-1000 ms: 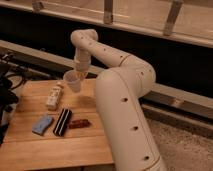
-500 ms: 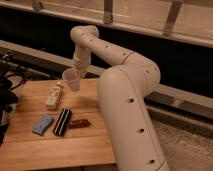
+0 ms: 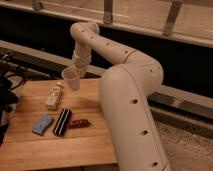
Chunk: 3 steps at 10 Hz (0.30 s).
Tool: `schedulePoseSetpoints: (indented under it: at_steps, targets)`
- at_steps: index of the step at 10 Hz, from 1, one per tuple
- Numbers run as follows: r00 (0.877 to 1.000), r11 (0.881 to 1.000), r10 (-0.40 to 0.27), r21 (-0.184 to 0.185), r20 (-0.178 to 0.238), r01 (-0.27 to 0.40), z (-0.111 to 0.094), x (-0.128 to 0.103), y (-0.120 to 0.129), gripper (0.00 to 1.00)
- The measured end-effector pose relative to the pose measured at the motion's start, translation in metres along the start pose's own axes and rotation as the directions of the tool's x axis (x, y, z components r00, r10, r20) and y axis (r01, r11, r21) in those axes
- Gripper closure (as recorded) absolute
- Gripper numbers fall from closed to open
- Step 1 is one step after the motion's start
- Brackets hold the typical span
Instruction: Pick up the ceramic cup
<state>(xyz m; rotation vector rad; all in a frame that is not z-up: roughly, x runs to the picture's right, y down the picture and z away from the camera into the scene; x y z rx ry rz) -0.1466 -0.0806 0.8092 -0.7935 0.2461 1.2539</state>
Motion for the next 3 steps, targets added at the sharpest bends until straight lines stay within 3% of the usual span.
schedulePoseSetpoints:
  at_steps: [3]
  targets:
    - [1.000,1.000,-0.005,0.004,-0.002,0.005,-0.0037,0.0027,-0.0004,0.99]
